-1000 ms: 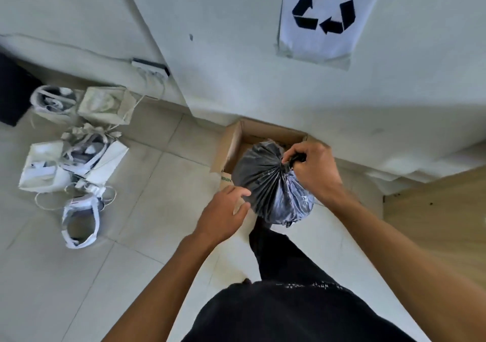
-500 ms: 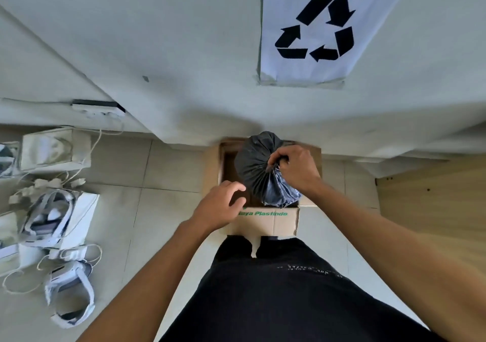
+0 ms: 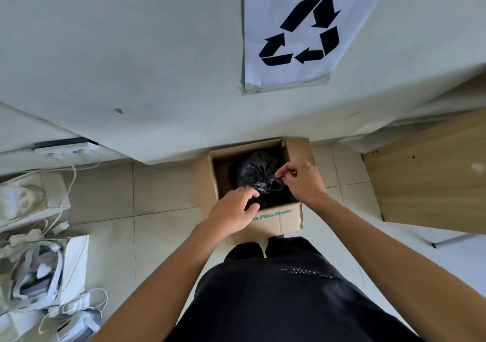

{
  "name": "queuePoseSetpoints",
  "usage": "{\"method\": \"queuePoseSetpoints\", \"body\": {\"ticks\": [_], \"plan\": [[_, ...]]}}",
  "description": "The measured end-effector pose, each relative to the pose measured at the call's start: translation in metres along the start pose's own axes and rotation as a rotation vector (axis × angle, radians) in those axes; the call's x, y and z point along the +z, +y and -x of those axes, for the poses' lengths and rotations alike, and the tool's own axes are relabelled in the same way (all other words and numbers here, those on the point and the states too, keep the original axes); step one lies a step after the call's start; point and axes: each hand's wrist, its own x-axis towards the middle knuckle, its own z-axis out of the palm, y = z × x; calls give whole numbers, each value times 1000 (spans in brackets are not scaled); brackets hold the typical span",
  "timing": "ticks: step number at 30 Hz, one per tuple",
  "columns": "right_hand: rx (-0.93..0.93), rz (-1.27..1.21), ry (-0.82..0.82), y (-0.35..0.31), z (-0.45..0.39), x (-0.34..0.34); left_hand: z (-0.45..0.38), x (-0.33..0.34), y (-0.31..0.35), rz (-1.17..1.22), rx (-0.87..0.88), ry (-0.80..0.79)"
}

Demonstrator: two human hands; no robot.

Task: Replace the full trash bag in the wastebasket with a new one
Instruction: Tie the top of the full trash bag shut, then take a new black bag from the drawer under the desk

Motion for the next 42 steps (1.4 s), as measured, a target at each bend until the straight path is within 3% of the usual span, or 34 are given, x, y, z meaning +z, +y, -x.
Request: {"method": "queuePoseSetpoints", "body": {"ticks": [9, 17, 24, 35, 42], "plan": [[53, -211, 203, 29, 35, -31, -29, -19, 49, -91, 198, -5], [161, -369, 489, 100, 101, -97, -54, 1, 166, -323, 509, -94], [325, -471, 676, 220, 207, -144, -44, 127, 288, -424, 734, -259], [676, -614, 971, 432, 440, -206, 14, 384, 483, -586, 985, -619], [745, -687, 1025, 531, 475, -265, 1, 482, 585, -665, 1037, -708]]}}
